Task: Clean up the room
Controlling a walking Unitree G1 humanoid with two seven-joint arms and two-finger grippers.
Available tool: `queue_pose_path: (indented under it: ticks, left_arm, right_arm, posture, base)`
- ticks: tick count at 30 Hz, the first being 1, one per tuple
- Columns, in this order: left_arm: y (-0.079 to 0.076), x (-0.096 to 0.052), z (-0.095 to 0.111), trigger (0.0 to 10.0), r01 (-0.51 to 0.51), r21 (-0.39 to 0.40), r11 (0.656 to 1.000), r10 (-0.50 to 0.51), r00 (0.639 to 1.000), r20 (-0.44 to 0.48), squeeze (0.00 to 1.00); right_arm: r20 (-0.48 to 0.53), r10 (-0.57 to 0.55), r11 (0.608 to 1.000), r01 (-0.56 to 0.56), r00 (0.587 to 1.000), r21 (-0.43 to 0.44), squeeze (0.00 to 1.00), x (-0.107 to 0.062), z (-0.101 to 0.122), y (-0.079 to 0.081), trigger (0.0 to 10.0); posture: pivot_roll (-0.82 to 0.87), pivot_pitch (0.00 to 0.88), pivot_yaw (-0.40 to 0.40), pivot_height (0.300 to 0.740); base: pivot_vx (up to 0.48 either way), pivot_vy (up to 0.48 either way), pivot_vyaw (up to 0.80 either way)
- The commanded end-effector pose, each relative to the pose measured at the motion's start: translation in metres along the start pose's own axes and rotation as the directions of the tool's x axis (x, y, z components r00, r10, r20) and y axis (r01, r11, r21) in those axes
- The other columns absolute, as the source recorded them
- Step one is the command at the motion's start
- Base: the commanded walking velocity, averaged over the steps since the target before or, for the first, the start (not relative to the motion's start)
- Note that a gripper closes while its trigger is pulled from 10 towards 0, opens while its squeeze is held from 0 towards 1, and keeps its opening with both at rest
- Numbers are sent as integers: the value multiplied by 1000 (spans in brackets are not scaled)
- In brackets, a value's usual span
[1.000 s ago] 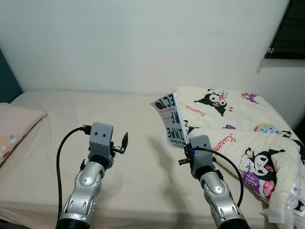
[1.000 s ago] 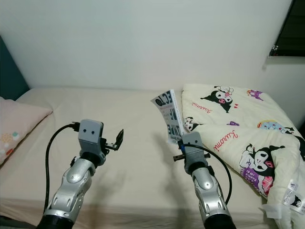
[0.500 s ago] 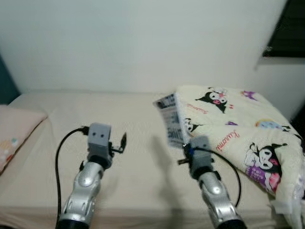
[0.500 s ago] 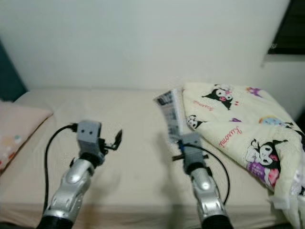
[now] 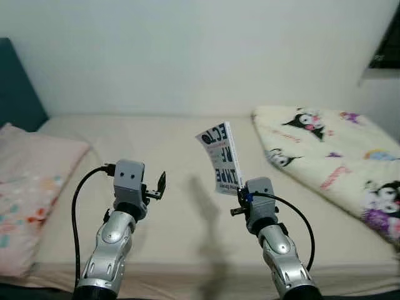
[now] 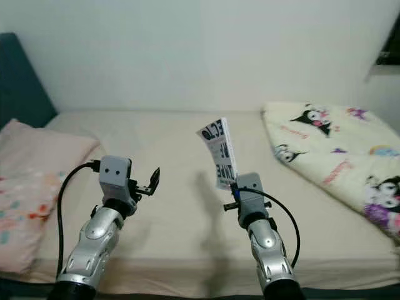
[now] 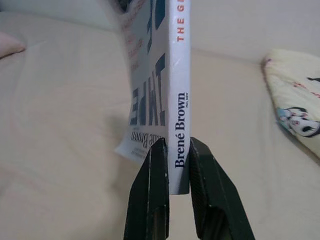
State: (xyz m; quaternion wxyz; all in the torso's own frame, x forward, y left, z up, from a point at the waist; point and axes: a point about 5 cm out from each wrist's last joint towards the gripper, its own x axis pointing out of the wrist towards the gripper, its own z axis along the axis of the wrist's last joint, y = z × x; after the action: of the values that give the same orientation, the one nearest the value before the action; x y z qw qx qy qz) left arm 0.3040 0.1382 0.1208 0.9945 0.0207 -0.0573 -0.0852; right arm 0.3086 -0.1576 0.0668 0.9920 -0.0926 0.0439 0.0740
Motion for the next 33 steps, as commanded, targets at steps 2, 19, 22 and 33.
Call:
queue_pose_path:
  ticks: [2, 19, 22, 33]
  left_arm:
    - [4, -2, -1, 10000, -4, 11, 1000, 5, 1000, -4, 0]
    - [4, 1, 3, 10000, 12, 38, 999, -12, 1000, 2, 0]
    - [3, 1, 4, 10000, 14, 49, 999, -14, 1000, 5, 0]
    - [1, 3, 6, 10000, 18, 82, 996, -18, 1000, 5, 0]
  right_arm:
    - [58, -9, 1000, 8, 998, 9, 0, 3, 11, 0, 10000]
    - [58, -14, 1000, 13, 998, 25, 0, 4, 10, 3, 10000]
    - [58, -16, 1000, 14, 998, 27, 0, 4, 10, 3, 10000]
    - [61, -26, 999, 23, 998, 44, 0, 6, 10, 4, 10000]
  posture:
    - [17, 0, -32, 740]
    - [27, 0, -19, 740]
    - [27, 0, -18, 740]
    - [37, 0, -6, 740]
  base:
    - [0, 480, 0]
    - [0, 351, 0]
    - [0, -390, 0]
    - [0, -480, 0]
